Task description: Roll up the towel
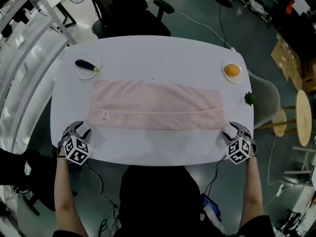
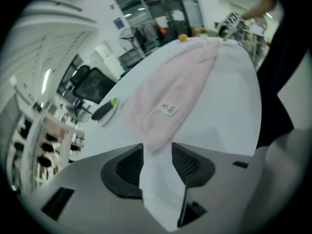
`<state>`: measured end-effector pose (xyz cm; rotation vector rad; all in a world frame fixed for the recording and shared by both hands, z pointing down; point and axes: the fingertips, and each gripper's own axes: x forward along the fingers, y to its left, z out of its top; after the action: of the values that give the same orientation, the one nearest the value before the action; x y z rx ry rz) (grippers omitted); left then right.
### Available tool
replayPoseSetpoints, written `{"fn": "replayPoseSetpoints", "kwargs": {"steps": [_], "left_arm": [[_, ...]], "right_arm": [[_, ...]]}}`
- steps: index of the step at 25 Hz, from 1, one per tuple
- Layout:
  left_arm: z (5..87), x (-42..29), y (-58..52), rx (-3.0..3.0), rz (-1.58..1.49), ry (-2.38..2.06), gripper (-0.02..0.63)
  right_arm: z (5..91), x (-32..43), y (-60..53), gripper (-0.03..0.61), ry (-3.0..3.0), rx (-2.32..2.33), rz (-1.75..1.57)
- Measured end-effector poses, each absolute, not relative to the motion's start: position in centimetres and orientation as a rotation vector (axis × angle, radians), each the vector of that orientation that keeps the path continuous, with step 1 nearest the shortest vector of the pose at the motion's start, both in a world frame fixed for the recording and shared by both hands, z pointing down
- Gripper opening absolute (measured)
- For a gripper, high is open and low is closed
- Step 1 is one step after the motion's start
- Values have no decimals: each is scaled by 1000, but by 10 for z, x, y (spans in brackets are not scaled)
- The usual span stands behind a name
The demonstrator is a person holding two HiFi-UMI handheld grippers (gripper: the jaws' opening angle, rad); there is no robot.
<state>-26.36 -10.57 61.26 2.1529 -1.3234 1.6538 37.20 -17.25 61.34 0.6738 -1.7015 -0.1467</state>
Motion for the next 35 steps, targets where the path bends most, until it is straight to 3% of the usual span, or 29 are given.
{"fn": "replayPoseSetpoints", "kwargs": {"steps": [3, 8, 10, 15, 21, 22, 25, 29, 33, 34, 35], "left_arm": [[620, -253, -108, 2232, 1974, -1103, 239], [629, -243, -115, 2270, 2282, -888, 236], [633, -243, -119, 2272, 2355, -857, 208], [640, -245, -130, 2249, 2588, -803, 65], [641, -244, -122, 2239, 2543, -851, 41], [641, -244, -122, 2238, 2514, -861, 54], [647, -245, -118, 2220, 2470, -803, 170], [654, -244, -118, 2203, 2499, -685, 175], [658, -244, -120, 2189, 2489, -587, 135], [659, -244, -121, 2193, 2493, -586, 57], [659, -244, -123, 2195, 2501, -584, 34]], "right_arm": [[618, 356, -180, 236, -1651, 575, -286], [631, 356, -177, 188, -1575, 483, -369], [637, 356, -175, 159, -1554, 468, -369], [640, 352, -180, 81, -1538, 471, -380], [643, 350, -174, 63, -1516, 443, -429], [642, 351, -173, 73, -1518, 441, -425], [644, 352, -173, 121, -1518, 421, -404], [646, 350, -173, 130, -1510, 362, -390], [650, 350, -172, 114, -1514, 282, -312], [651, 350, -171, 94, -1512, 259, -296], [652, 350, -170, 78, -1509, 243, -292]]}}
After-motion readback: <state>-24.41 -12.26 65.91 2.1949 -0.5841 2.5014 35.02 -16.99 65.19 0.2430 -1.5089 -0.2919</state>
